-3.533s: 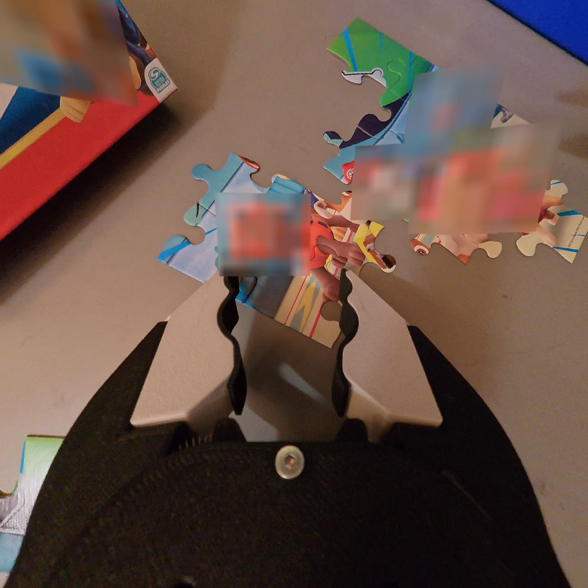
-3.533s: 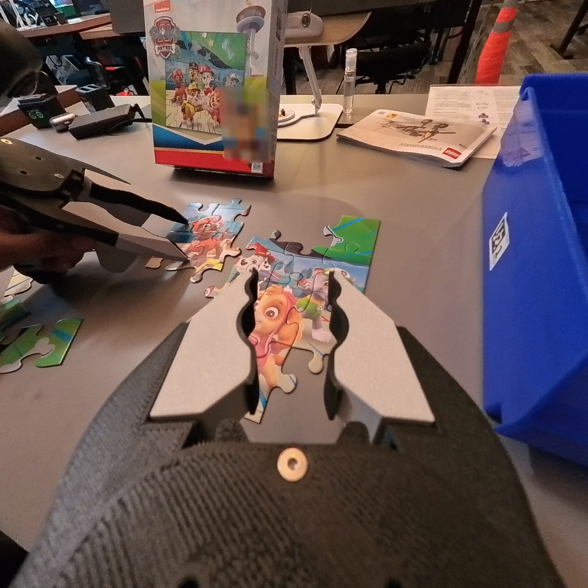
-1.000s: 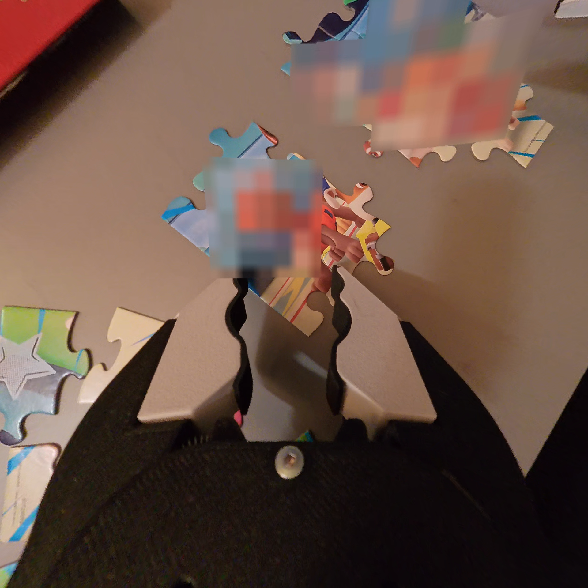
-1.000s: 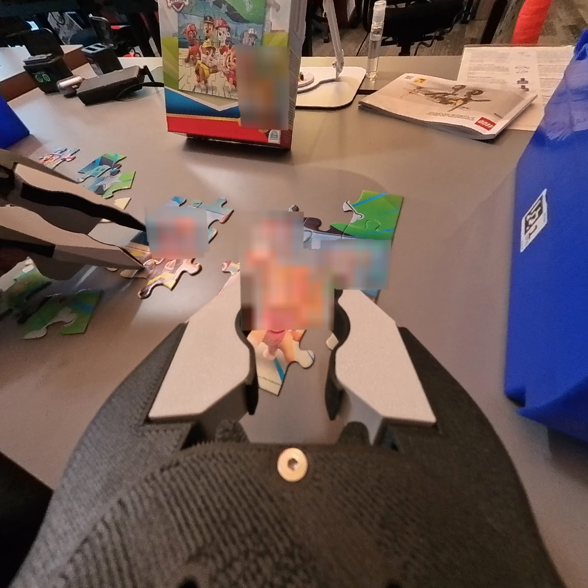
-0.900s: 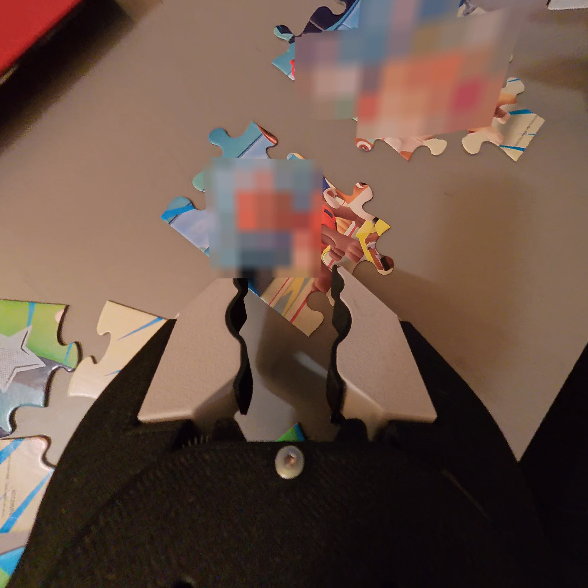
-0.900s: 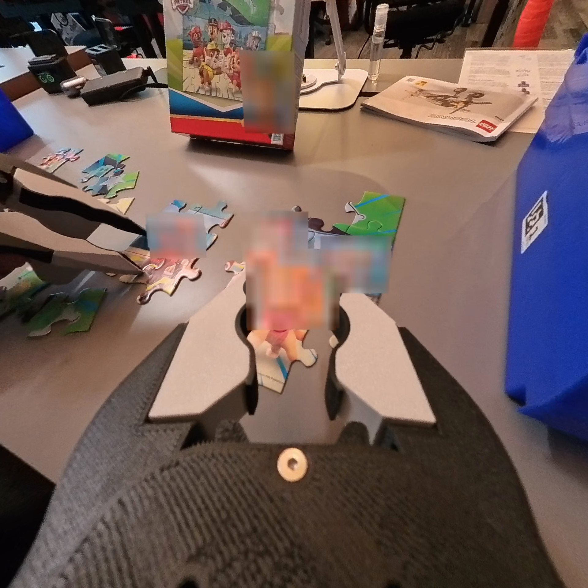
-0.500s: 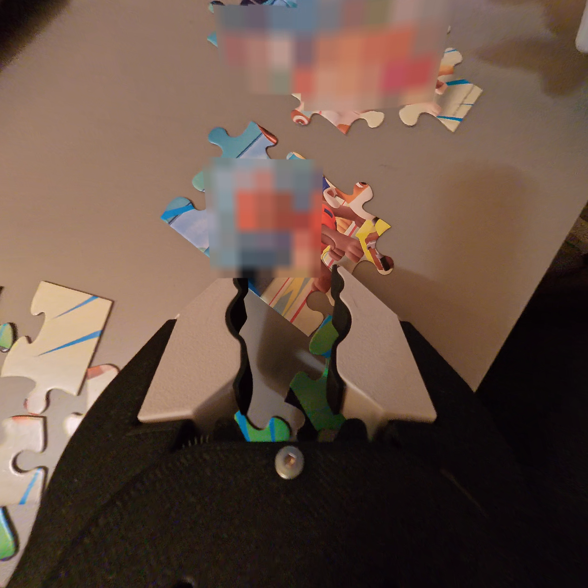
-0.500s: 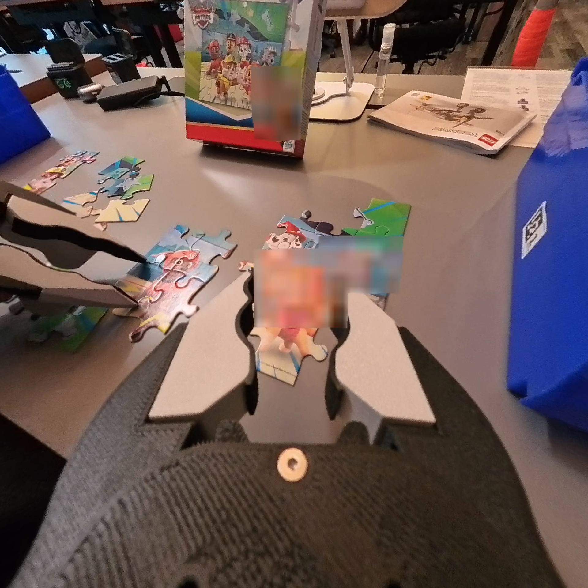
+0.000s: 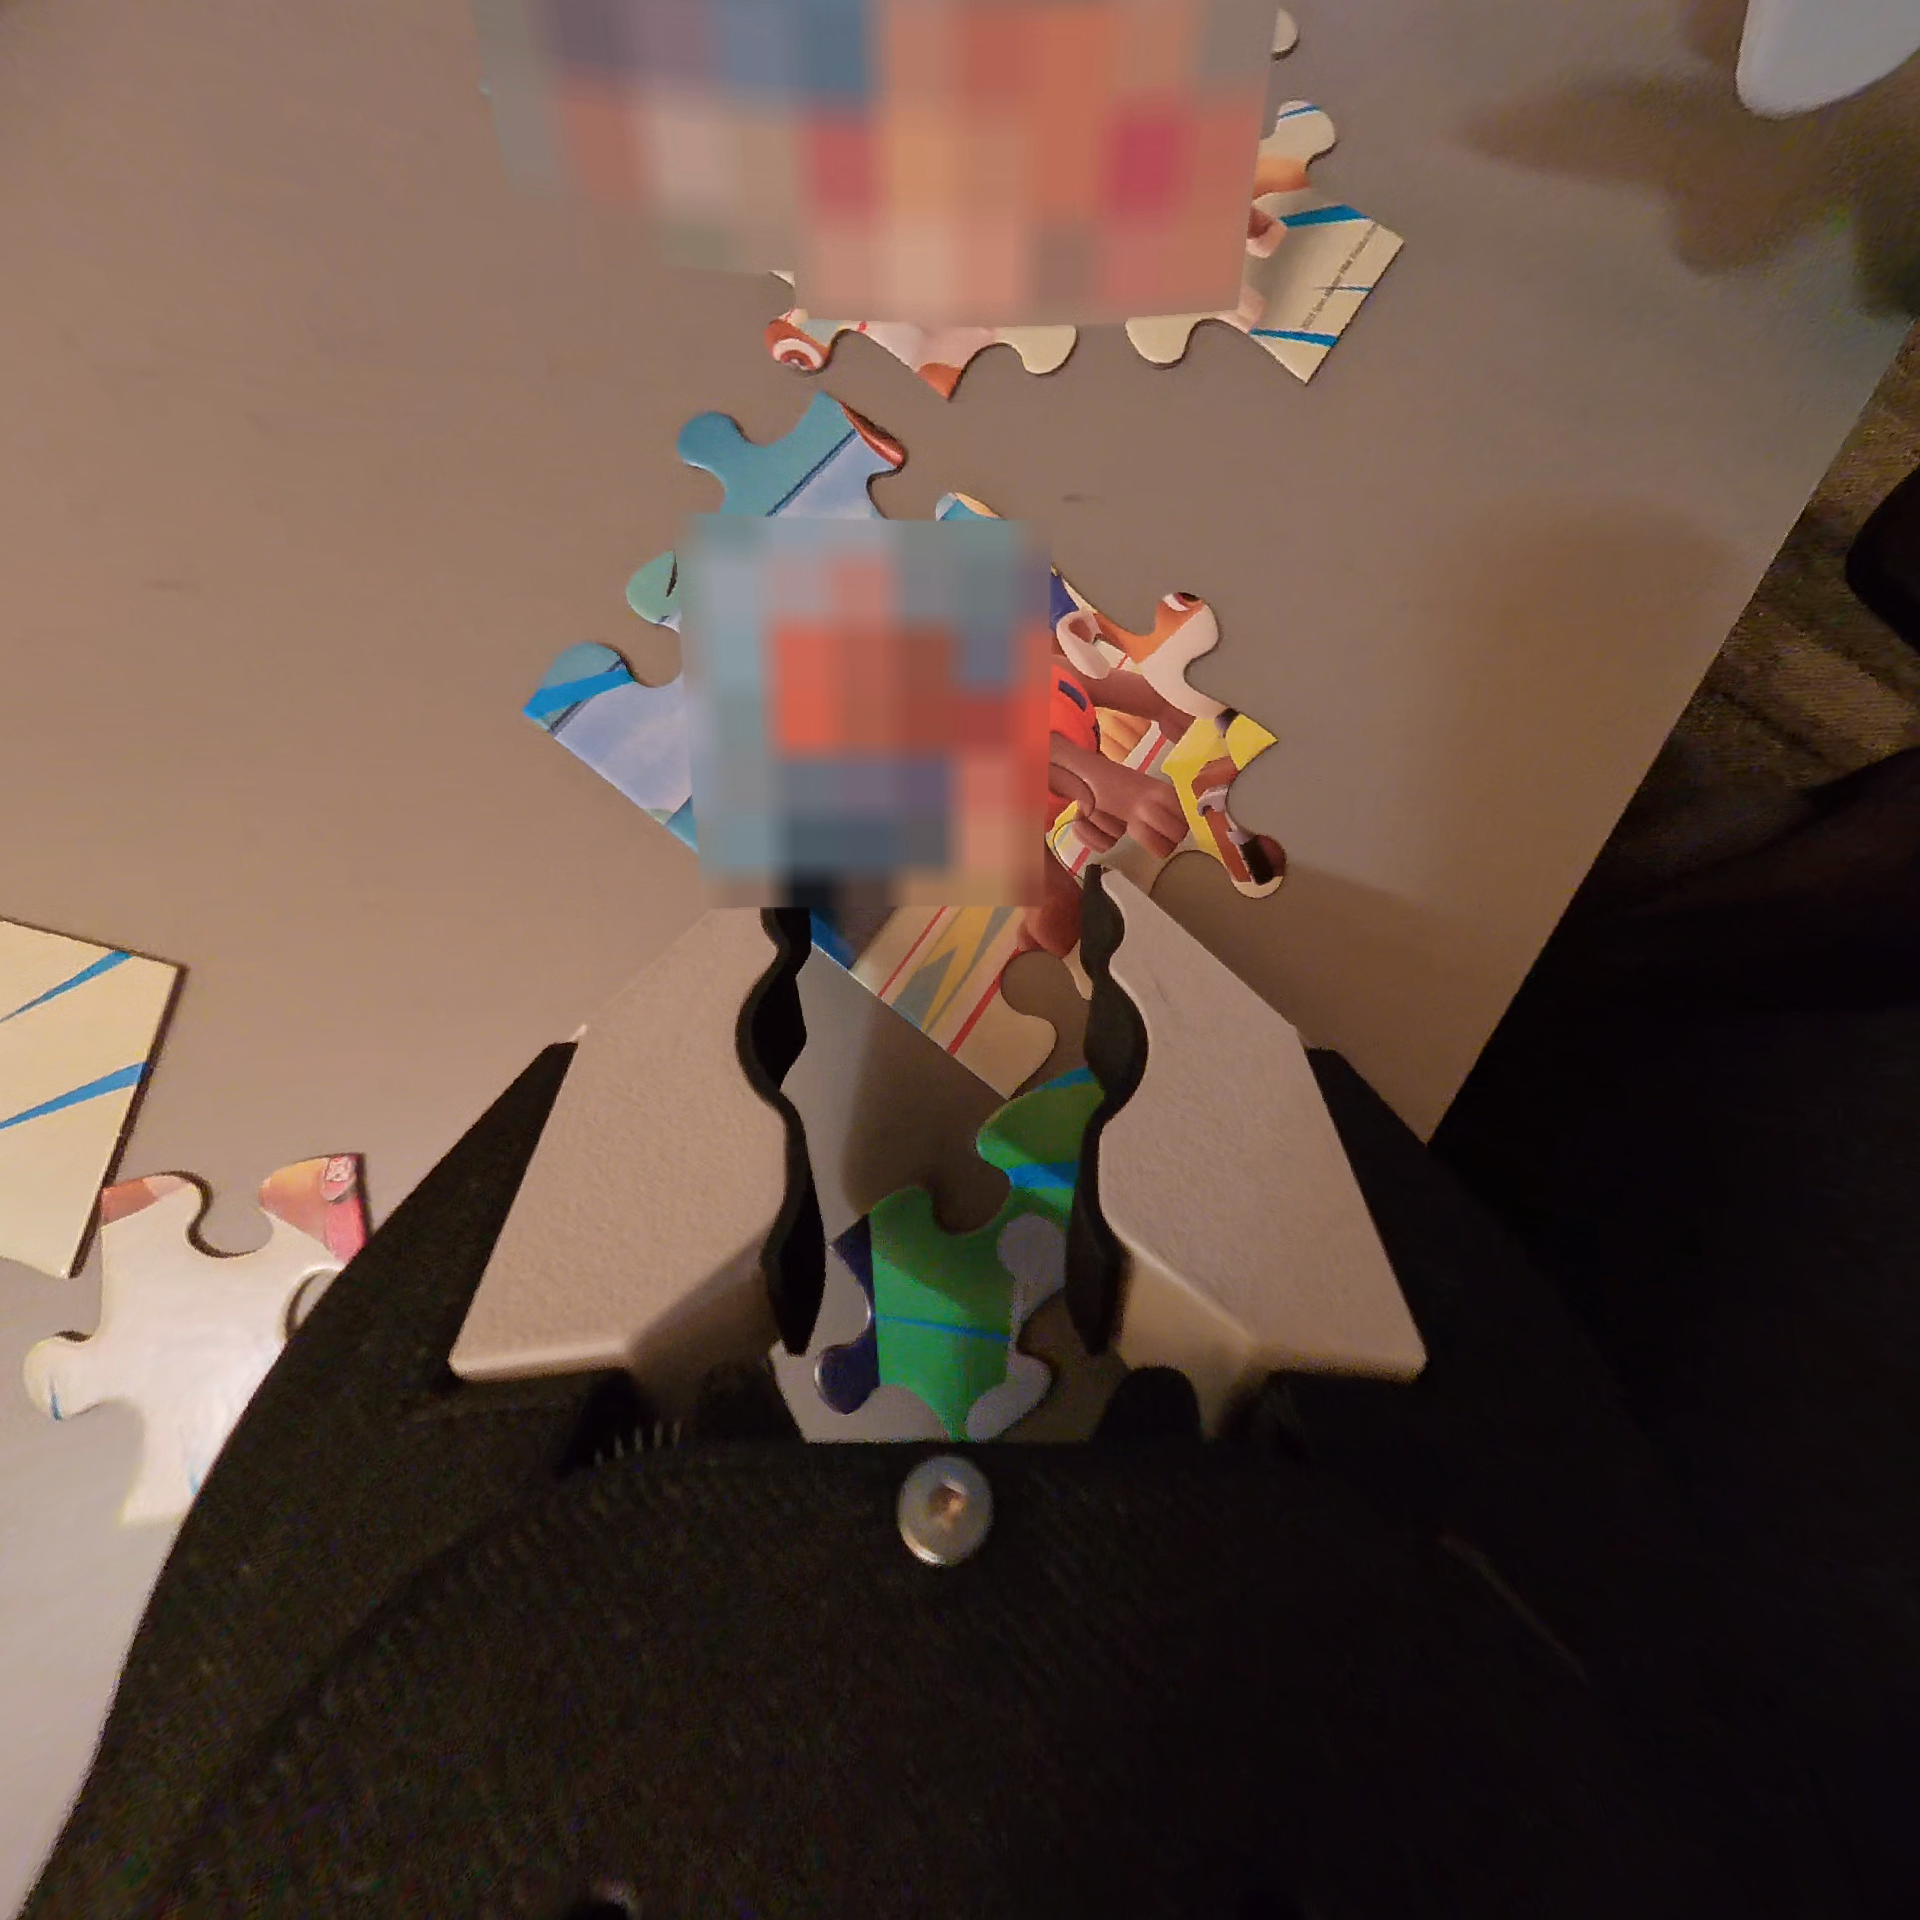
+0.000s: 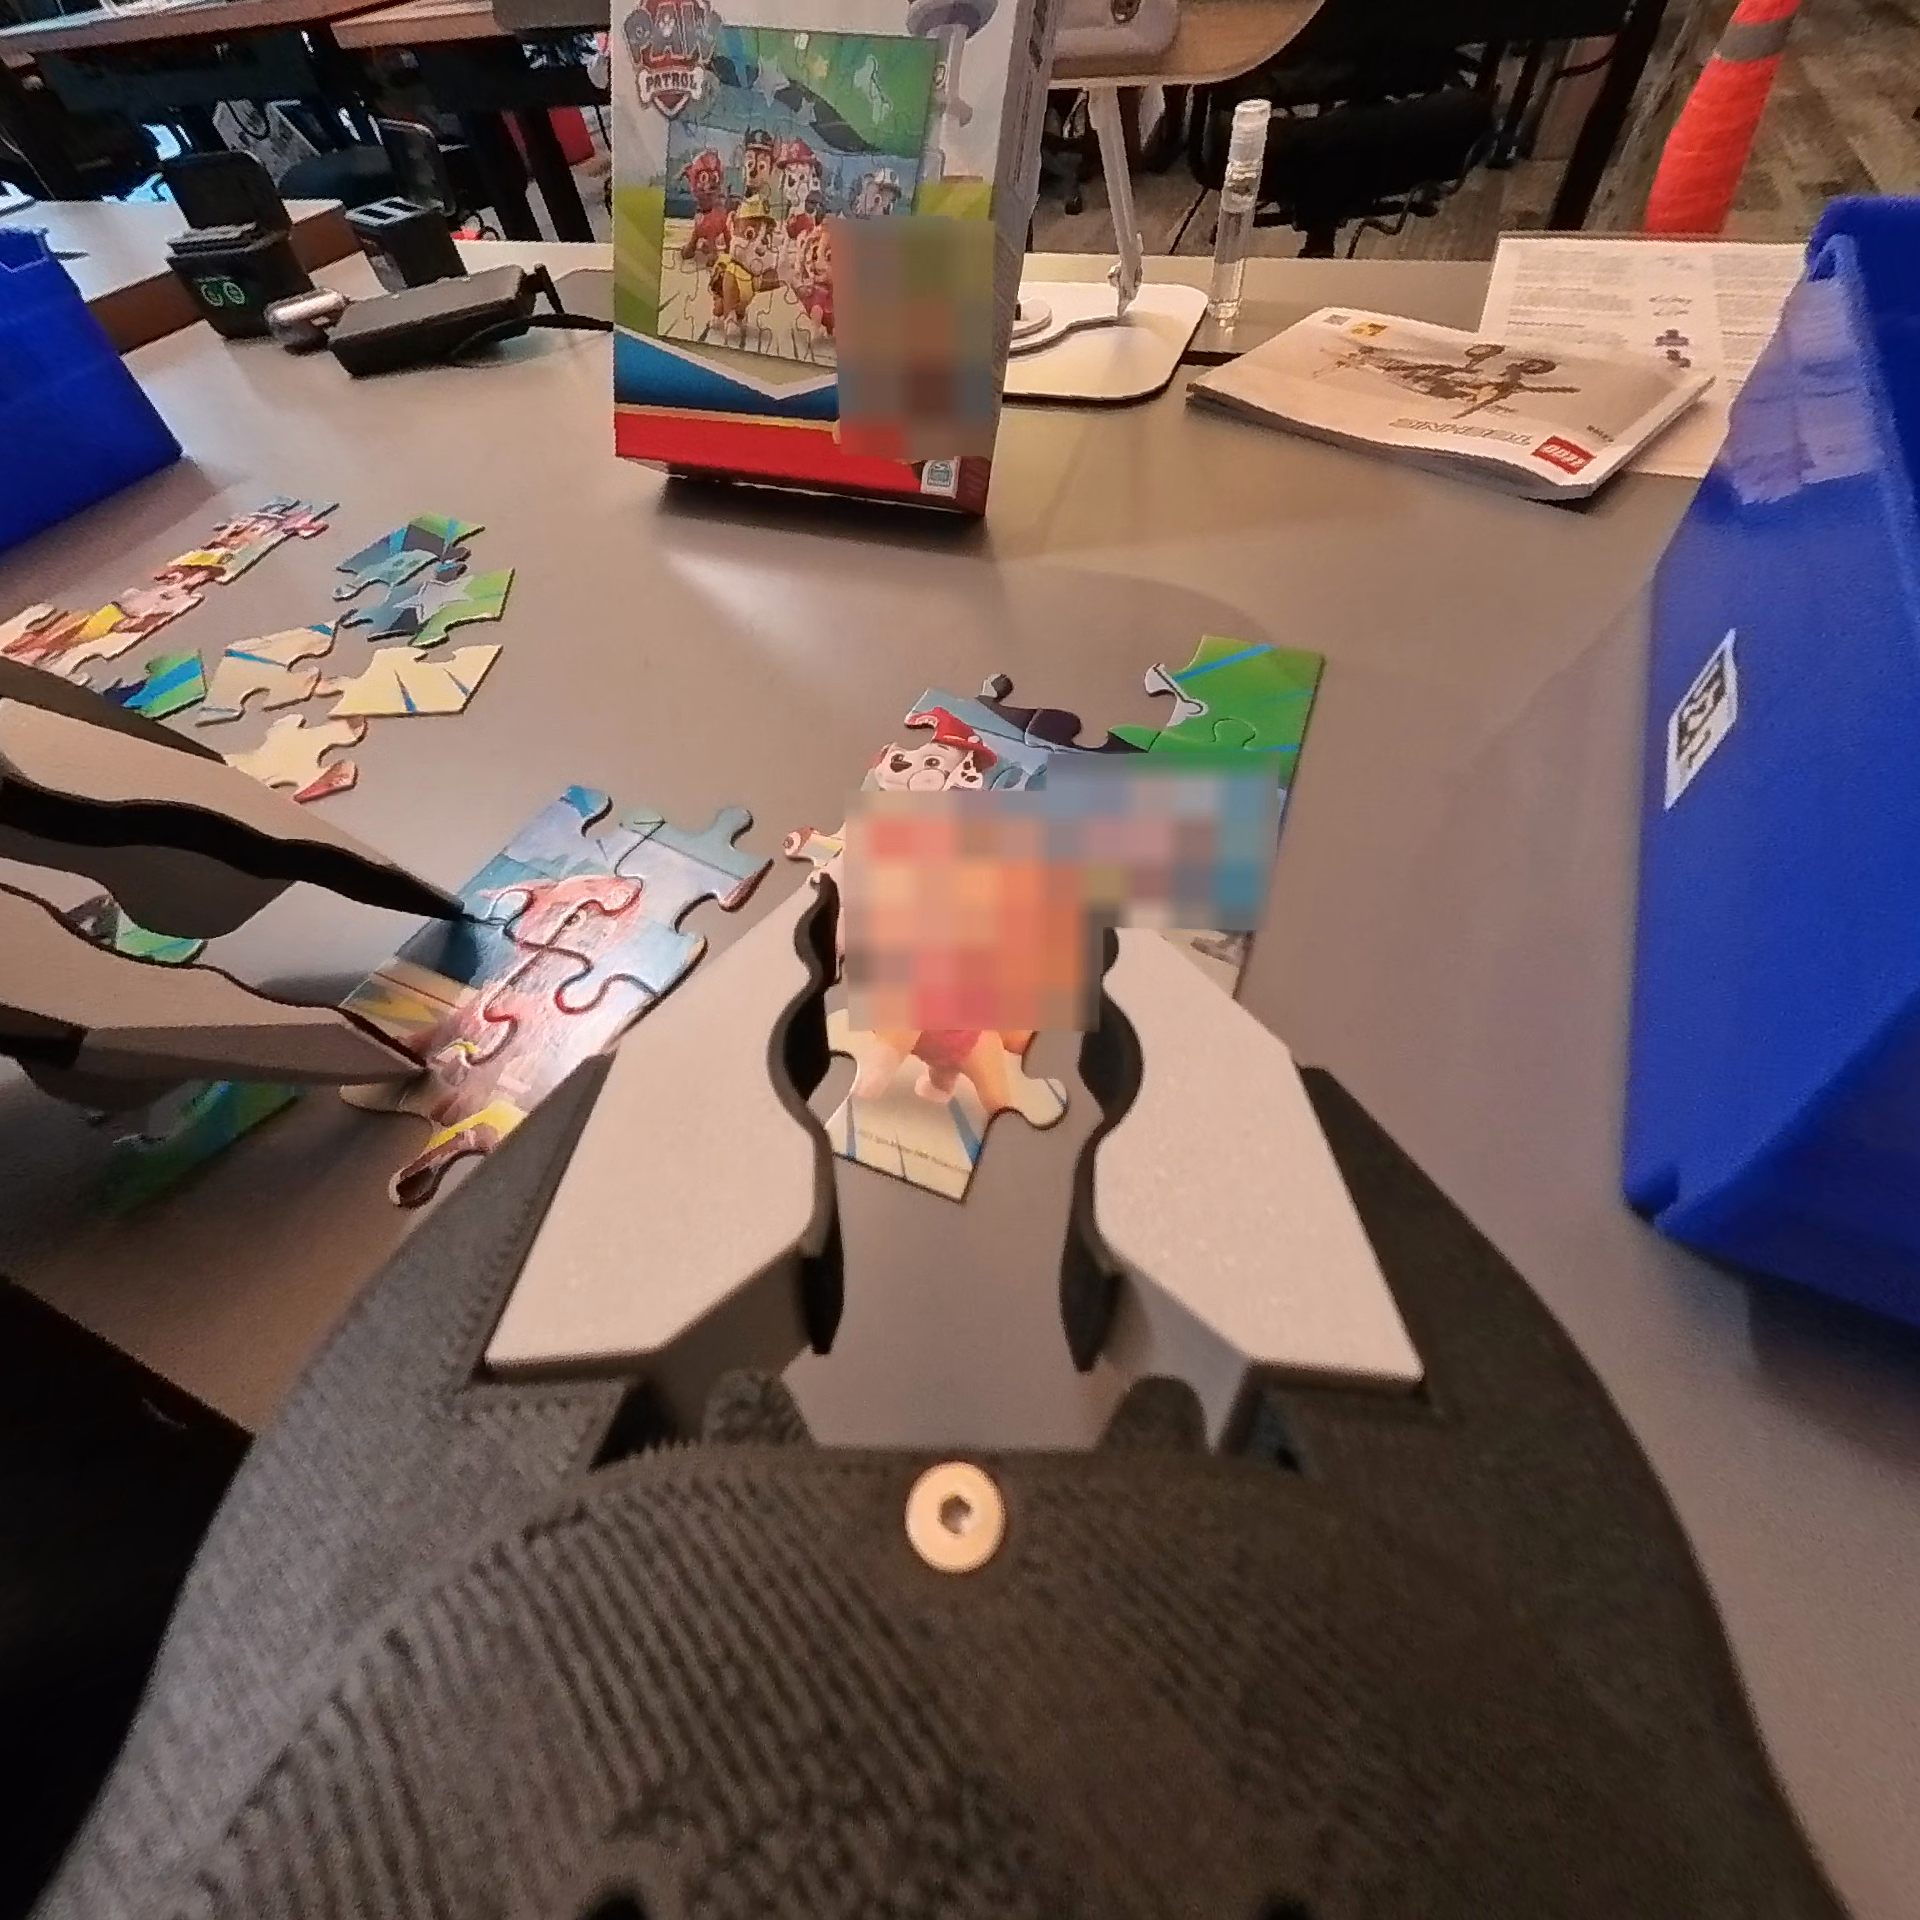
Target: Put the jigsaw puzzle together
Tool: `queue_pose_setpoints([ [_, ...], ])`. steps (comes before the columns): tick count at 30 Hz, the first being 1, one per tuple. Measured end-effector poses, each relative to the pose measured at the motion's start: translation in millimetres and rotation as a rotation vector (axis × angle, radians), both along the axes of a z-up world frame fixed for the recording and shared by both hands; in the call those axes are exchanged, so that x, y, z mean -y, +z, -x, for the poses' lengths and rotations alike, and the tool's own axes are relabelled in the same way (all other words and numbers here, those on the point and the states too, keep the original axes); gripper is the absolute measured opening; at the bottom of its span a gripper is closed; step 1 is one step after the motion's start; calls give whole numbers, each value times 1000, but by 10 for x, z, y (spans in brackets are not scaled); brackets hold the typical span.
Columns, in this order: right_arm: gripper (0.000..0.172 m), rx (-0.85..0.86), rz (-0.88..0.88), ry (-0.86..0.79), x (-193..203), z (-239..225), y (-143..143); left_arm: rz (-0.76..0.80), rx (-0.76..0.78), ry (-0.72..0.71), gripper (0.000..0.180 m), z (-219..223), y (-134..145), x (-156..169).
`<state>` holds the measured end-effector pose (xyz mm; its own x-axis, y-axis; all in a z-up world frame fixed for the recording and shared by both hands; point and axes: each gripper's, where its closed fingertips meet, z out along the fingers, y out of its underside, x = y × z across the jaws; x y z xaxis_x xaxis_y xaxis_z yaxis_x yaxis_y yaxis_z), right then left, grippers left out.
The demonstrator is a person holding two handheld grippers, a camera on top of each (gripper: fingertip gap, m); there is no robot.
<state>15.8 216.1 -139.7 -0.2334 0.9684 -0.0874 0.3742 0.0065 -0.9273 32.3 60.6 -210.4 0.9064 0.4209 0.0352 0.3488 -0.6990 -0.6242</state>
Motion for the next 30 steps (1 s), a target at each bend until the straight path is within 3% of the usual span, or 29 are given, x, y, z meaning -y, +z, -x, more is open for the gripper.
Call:
queue_pose_setpoints([
  [10, 44, 1, 5, -1, -23, -12, -18, -9, 16, 42, 40, 51, 6, 9],
  [25, 44, 18, 15, 7, -11, 34, -77, 0, 6, 60, 37, 102, -1, 6],
  [30, 41, 58, 75, 81, 180, 21, -99, 30, 23, 74, 32, 124, -3, 23],
])
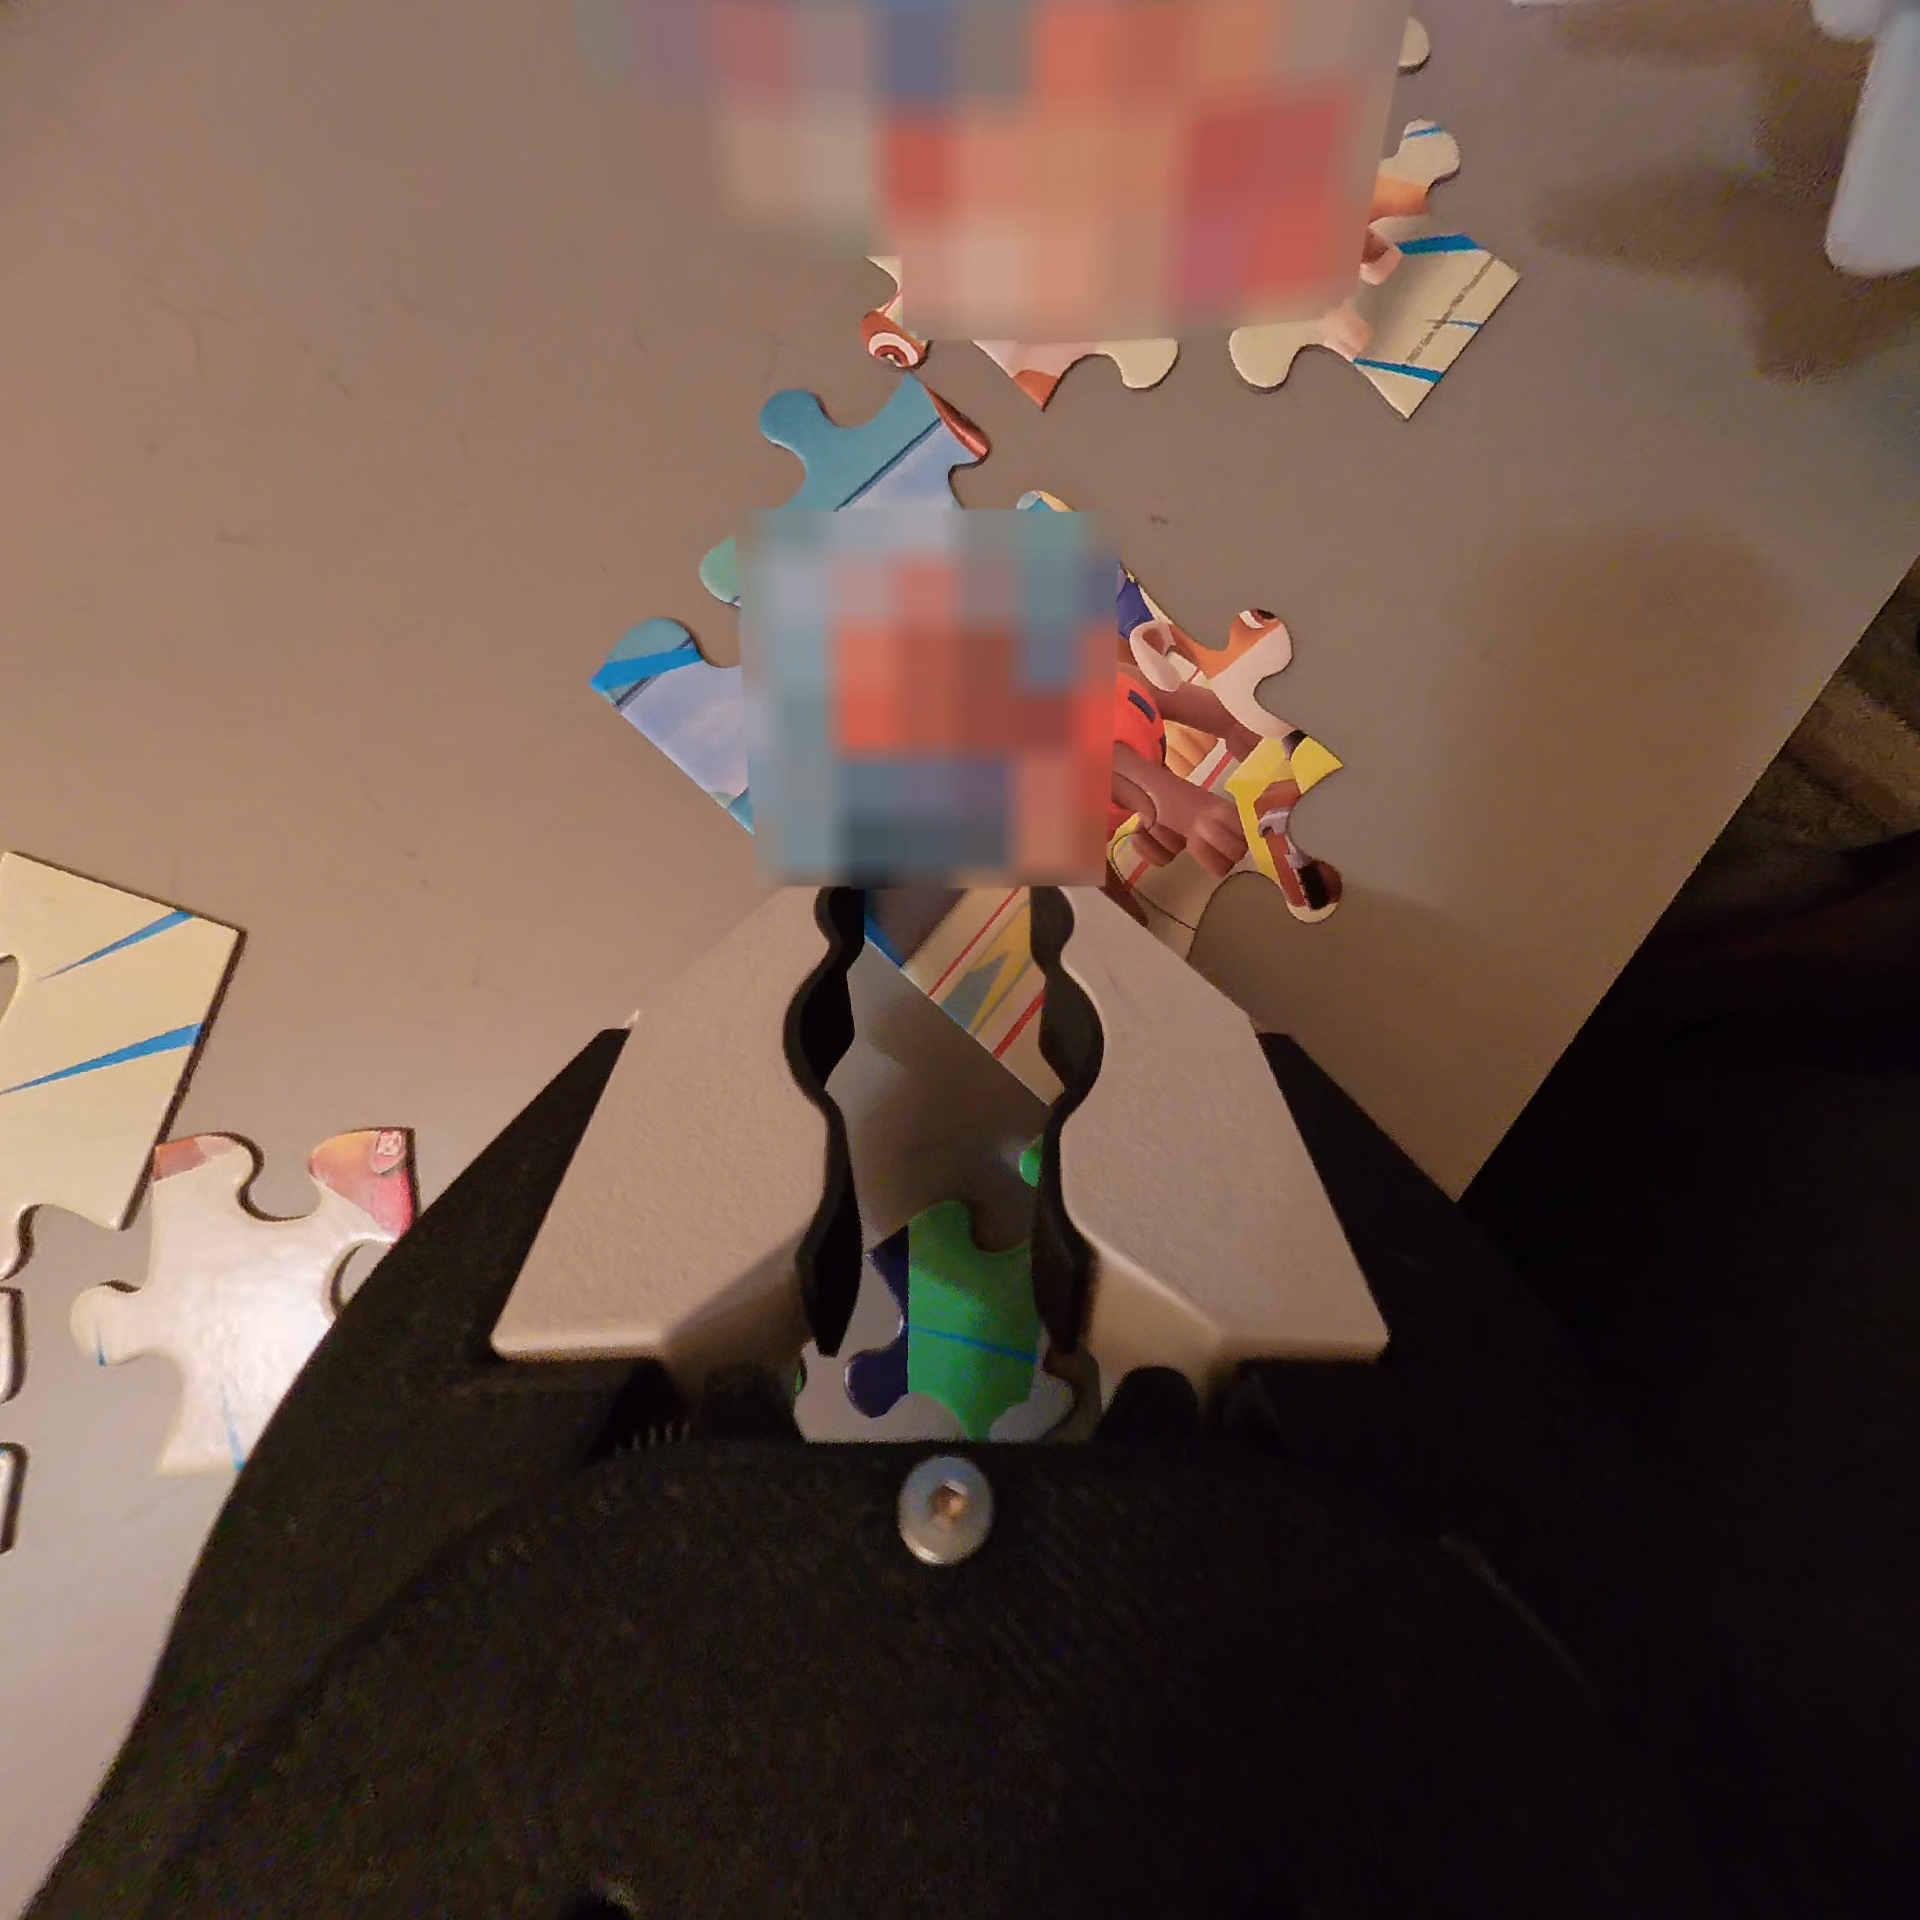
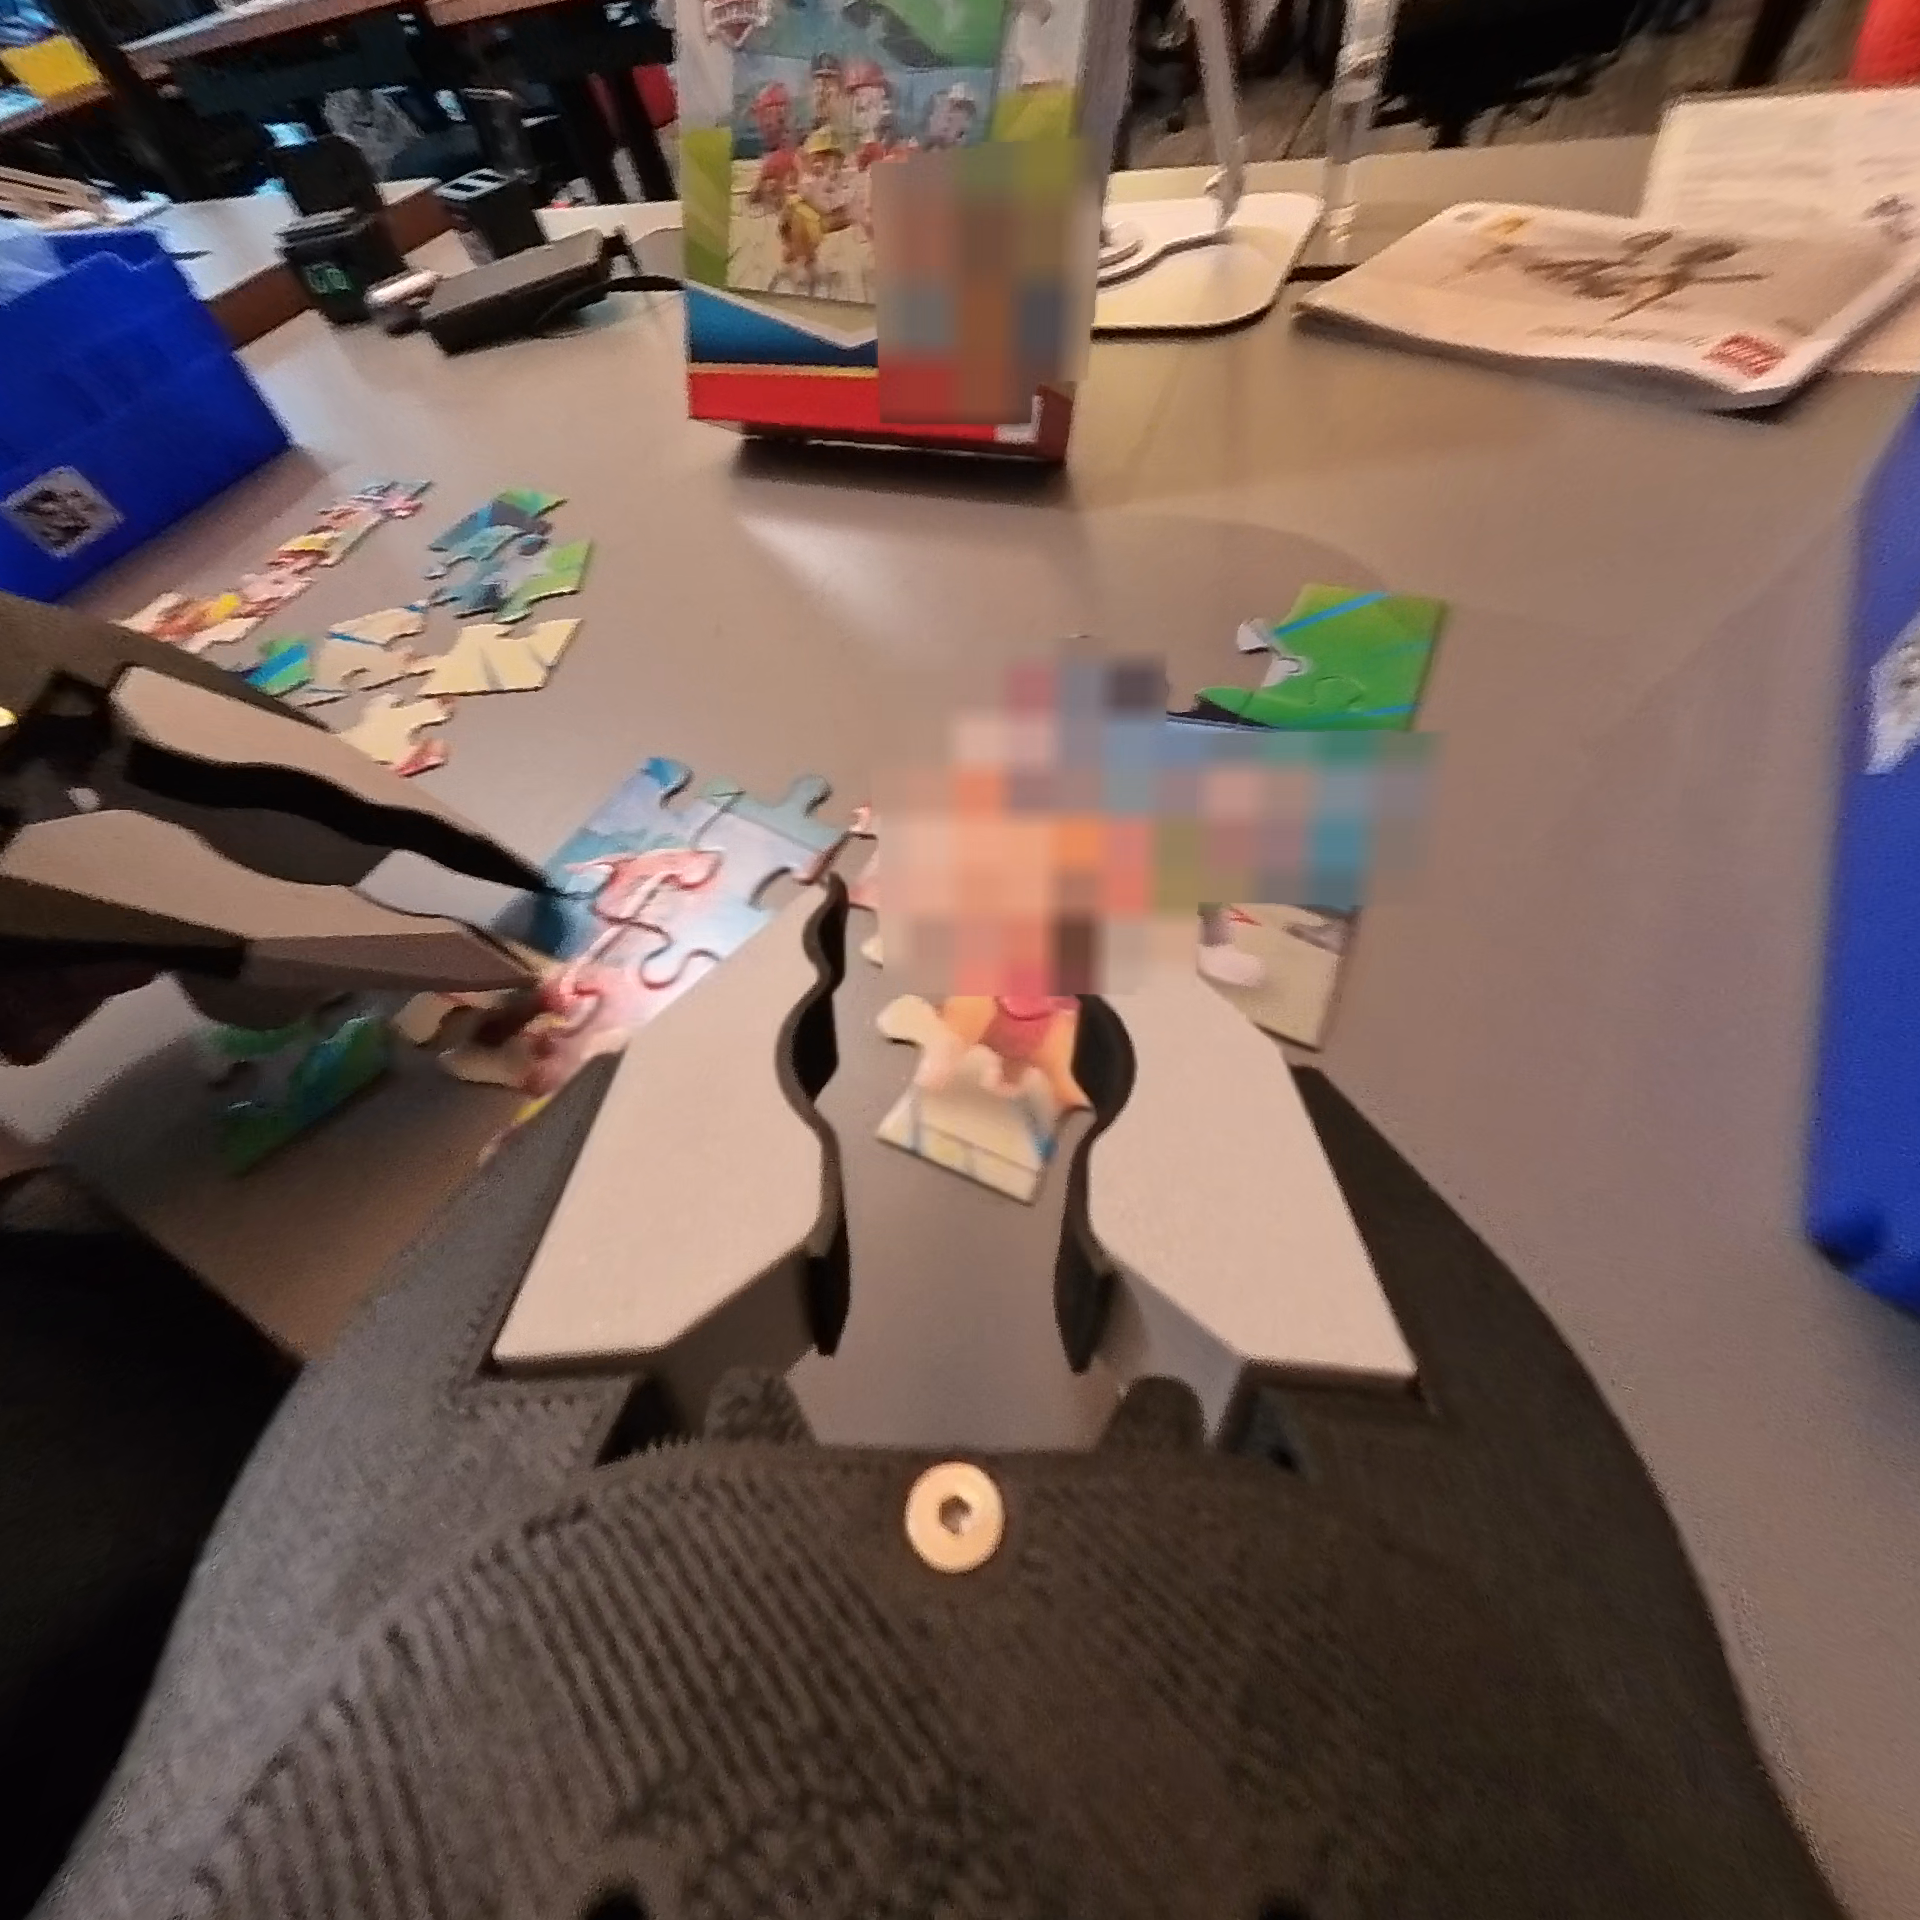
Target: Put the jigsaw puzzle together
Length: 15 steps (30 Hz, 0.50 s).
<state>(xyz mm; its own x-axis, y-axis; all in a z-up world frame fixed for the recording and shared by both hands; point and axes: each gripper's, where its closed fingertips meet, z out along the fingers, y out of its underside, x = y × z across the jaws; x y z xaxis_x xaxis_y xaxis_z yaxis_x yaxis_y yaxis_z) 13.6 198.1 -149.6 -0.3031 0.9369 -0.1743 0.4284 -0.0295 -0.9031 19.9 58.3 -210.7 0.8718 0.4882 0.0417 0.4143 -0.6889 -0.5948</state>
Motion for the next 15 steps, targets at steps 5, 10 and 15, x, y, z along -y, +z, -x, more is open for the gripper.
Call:
queue_pose_setpoints([
  [5, 35, 134, 82, 210, 559, -94, -126, 18, -3, -6, 31, 8, 1, 2],
  [10, 45, 281, -6, 335, 900, -186, -384, -11, 15, -5, 28, 16, 7, 6],
  [15, 50, 309, -90, 359, 982, -176, -518, -51, 60, -6, 30, -1, 25, 0],
])
